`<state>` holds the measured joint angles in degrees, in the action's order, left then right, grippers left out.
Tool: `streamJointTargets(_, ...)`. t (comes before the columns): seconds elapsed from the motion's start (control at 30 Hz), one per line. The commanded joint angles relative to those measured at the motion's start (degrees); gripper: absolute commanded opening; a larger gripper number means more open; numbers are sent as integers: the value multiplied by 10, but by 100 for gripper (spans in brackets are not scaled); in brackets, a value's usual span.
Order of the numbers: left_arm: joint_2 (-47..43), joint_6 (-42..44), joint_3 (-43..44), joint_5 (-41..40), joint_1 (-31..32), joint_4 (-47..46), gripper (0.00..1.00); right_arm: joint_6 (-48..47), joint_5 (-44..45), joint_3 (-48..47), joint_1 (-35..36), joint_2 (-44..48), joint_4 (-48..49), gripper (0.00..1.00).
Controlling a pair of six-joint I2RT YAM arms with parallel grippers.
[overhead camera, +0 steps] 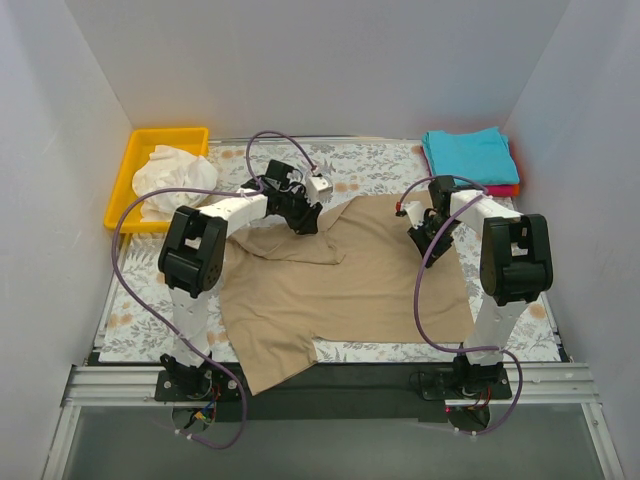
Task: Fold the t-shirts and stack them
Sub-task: Fold the tshirt
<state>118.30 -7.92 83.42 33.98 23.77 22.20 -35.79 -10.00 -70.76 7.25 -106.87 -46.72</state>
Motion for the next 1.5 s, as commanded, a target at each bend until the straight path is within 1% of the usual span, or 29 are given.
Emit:
streamJointTargets(0.0, 4, 3, 19, 14, 5, -3, 34, -6, 2, -13, -8, 0, -11, 18)
streamJointTargets(0.17, 16, -3, 25, 7, 7, -3, 34, -8, 3, -13, -11, 1, -13, 18)
streamJointTargets(0.23, 17, -3, 26, 0, 7, -2, 33, -9, 3, -12, -12, 1, -13, 18)
streamJointTargets(0.3, 12, 0, 26, 0, 7, 2, 20, -9, 5, -10, -13, 3, -13, 18)
streamJointTargets(0.37, 4, 0, 27, -3, 6, 7, 9, -12, 7, -8, -16, 4, -12, 18)
streamJointTargets(0.4, -8, -6, 29, -8, 4, 7, 0, -13, 8, -7, -19, 5, -11, 18)
streamJointTargets(0.57, -29, -22, 67, -14, -32, 20, 0, -17, 6, 1, -23, 2, -11, 18)
streamJointTargets(0.7, -11, -10, 120, -22, -67, 37, 0, -17, 3, 2, -22, -5, -12, 17)
streamJointTargets(0.8, 24, -9, 176, -17, -91, 57, 9, -16, 3, -1, -23, -7, -12, 17)
streamJointTargets(0.87, 45, 0, 209, 10, -98, 86, 11, -15, 4, -3, -23, -9, -12, 17)
streamJointTargets(0.9, 47, 8, 210, 23, -98, 94, 11, -15, 4, -5, -23, -11, -12, 17)
streamJointTargets(0.97, 44, 17, 185, 45, -93, 101, 10, -14, 3, -7, -22, -12, -13, 17)
streamJointTargets(1.07, 43, 5, 162, 42, -87, 83, 9, -14, 2, -10, -23, -17, -13, 17)
streamJointTargets(1.1, 46, -4, 159, 39, -87, 80, 6, -13, 2, -10, -23, -18, -14, 17)
streamJointTargets(1.17, 47, -11, 151, 28, -87, 64, 0, -13, 3, -10, -22, -17, -14, 17)
streamJointTargets(1.3, 51, -37, 154, -17, -91, 15, 0, -13, 2, -11, -23, -19, -13, 17)
streamJointTargets(1.37, 64, -52, 173, -62, -98, -16, 0, -12, 3, -10, -23, -22, -14, 17)
streamJointTargets(1.4, 69, -57, 197, -79, -101, -28, 0, -12, 3, -10, -23, -22, -12, 17)
streamJointTargets(1.43, 86, -68, 209, -113, -105, -56, 0, -11, 4, -10, -22, -21, -12, 17)
streamJointTargets(1.47, 96, -71, 226, -124, -115, -62, 0, -10, 4, -10, -23, -19, -12, 17)
